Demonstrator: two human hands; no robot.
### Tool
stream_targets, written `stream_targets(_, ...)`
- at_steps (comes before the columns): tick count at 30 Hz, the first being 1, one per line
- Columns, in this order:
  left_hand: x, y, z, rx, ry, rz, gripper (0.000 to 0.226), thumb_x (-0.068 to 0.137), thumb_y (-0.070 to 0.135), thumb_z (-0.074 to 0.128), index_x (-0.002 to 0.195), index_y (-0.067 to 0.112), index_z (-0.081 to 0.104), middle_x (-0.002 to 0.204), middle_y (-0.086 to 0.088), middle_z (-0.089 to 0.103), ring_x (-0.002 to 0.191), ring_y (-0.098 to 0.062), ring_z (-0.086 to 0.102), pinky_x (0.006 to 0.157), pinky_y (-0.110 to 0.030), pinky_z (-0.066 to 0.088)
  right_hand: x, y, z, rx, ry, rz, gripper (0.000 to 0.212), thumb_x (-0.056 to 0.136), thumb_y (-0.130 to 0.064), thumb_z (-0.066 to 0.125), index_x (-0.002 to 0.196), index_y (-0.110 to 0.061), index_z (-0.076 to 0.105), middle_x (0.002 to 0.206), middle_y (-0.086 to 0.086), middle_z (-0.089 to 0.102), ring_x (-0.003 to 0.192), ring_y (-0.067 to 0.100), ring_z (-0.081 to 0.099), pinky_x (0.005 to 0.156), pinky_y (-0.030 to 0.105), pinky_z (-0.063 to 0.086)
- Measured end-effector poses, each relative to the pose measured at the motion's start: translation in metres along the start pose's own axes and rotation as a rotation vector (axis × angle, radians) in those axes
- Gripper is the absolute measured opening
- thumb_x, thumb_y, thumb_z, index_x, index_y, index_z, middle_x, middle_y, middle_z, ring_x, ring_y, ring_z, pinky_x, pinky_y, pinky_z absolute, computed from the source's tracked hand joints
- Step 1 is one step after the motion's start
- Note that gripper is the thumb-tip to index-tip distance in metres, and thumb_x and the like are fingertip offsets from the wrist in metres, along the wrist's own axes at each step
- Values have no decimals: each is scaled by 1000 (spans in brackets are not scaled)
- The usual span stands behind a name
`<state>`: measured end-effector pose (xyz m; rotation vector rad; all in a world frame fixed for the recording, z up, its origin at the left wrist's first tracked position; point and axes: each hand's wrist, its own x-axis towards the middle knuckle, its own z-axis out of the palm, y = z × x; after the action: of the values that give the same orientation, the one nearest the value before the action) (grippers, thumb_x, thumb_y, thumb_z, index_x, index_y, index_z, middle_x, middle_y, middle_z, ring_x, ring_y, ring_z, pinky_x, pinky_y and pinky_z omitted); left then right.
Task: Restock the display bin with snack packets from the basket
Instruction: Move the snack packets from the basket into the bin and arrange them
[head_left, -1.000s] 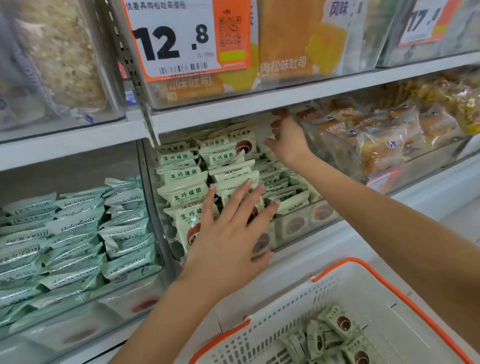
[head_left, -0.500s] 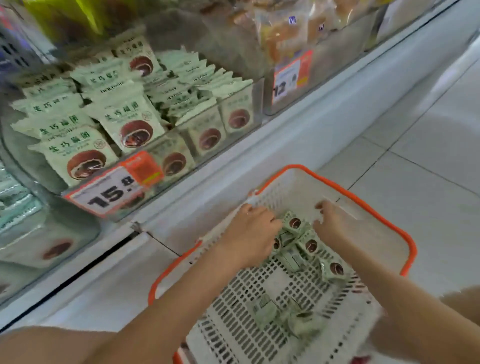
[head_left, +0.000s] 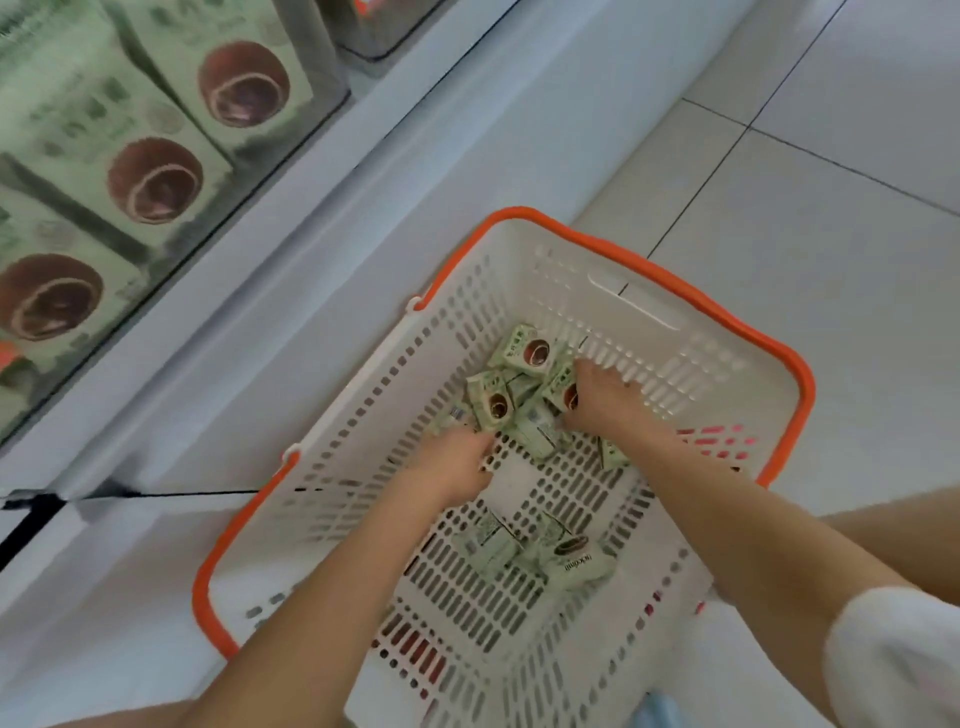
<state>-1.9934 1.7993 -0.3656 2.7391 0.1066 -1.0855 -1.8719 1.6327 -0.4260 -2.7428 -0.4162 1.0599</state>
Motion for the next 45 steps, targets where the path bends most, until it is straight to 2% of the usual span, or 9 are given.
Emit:
stream_targets(4, 11, 1, -1, -106, 3, -53, 35, 91, 27, 56, 123, 14, 51, 117, -5, 57, 99, -22, 59, 86, -40, 50, -6, 3, 17, 81, -9, 123, 91, 76, -52, 69, 143, -10, 25, 143, 13, 41, 133, 33, 35, 108, 54, 31)
stream_targets(11, 5, 21, -12, -378, 171, -67, 119, 67, 27, 85, 151, 28, 0, 156, -2, 4, 132, -31, 37, 101, -45, 44, -54, -60, 3, 550, 80, 0, 85, 73, -35, 74, 137, -6, 28, 118, 9, 55, 102, 23, 57, 76, 34, 53)
stream_targets(15, -30, 12, -42, -205, 424, -74, 91, 78, 12, 72, 148, 22, 15, 145, -5, 20, 117, -29, 51, 90, -38, 48, -92, -91, -17, 887, 78, -55, 60, 79, -18, 72, 122, -7, 32, 87, -9, 49, 72, -2, 49, 49, 11, 37)
stream_targets(22, -152, -13, -121, 42, 834, -12, 55, 78, 35, 66, 128, 25, 46, 123, 8, 51, 111, -15, 52, 97, -34, 22, -165, -134, -72, 1194, 129, -400, 61, 76, -20, 79, 119, -28, 37, 104, 6, 66, 81, 17, 69, 63, 29, 57)
stream_targets(26, -211, -20, -146, 236, 1063, 76, 55, 71, 34, 78, 119, 20, 56, 109, 3, 60, 99, -22, 60, 94, -39, 23, -202, -150, -108, 1155, 156, -648, 46, 75, -14, 78, 106, -37, 52, 103, 17, 68, 85, 31, 70, 71, 51, 56)
stream_targets(32, -251, -36, -169, 281, 1329, 61, 81, 54, 17, 90, 127, 17, 55, 122, 0, 63, 108, -21, 58, 96, -37, 23, -232, -168, -180, 895, 250, -799, 42, 80, -2, 72, 104, -27, 48, 96, 14, 67, 65, 13, 66, 59, 27, 56)
stream_targets(35, -251, -58, -181, 260, 1444, -86, 78, 56, 0, 83, 128, 12, 55, 129, -5, 57, 117, -21, 43, 102, -38, 21, -233, -194, -226, 787, 398, -838, 44, 80, -1, 71, 107, -24, 45, 99, 7, 68, 75, 15, 68, 67, 31, 57)
stream_targets(41, -234, -85, -174, 449, 1276, -262, 72, 61, 24, 84, 126, 9, 59, 129, -11, 59, 125, -30, 50, 108, -56, 27, -190, -297, -285, 463, 612, -952, 50, 79, -16, 75, 119, -19, 44, 96, -4, 60, 86, 14, 61, 80, 34, 53)
stream_targets(45, -232, -88, -178, 459, 1277, -264, 76, 56, 24, 87, 125, 11, 59, 128, -10, 60, 126, -29, 49, 105, -55, 25, -132, -371, -308, 457, 565, -828, 67, 75, -24, 79, 128, -8, 42, 126, 12, 55, 116, 27, 54, 97, 44, 47)
